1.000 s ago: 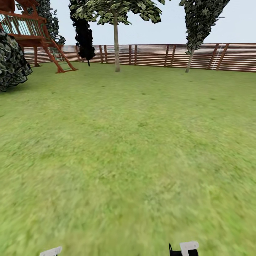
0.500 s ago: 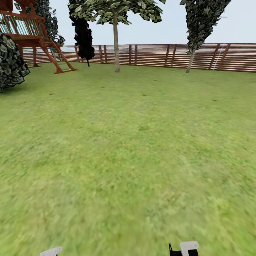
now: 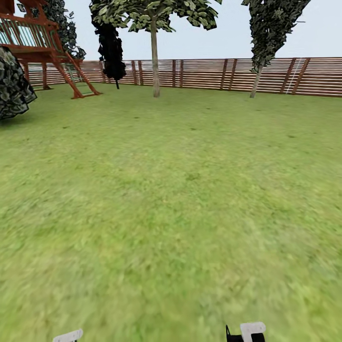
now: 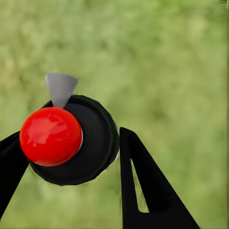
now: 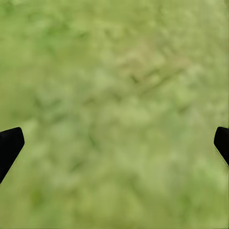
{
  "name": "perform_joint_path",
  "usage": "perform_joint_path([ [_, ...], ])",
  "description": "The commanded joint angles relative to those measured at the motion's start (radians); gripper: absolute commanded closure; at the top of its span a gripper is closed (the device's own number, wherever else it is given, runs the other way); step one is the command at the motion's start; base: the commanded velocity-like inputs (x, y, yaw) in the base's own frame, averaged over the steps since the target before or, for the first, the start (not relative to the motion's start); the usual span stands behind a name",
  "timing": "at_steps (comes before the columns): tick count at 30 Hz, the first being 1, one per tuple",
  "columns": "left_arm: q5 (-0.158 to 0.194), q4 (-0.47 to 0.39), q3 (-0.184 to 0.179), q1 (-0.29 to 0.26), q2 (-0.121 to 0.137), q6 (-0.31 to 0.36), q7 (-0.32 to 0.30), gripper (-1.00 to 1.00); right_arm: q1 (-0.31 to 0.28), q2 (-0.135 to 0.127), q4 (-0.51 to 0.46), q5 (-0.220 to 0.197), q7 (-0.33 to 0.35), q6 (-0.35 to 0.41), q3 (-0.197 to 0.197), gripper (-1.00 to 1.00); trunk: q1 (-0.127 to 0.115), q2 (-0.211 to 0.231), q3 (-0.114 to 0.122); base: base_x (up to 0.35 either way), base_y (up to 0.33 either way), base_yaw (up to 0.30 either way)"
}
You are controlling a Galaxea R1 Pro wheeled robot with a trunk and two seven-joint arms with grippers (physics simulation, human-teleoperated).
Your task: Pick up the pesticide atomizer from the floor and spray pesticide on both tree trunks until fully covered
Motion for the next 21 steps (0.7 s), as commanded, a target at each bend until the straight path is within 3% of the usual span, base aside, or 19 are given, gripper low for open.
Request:
perform_joint_path([
  [1, 0.007, 0.0, -0.008, 0.0, 0.0, -0.003, 0.001, 1.0, 0.0, 0.0, 0.0, -0.008, -0.003, -0.002, 0.009, -1.0, 0.0, 0.0, -0.001, 0.339, 0.0, 0.0],
  [21, 0.008, 0.0, -0.008, 0.0, 0.0, -0.003, 0.002, 1.0, 0.0, 0.0, 0.0, -0.008, -0.003, -0.002, 0.009, -1.0, 0.0, 0.0, -0.001, 0.339, 0.0, 0.0],
])
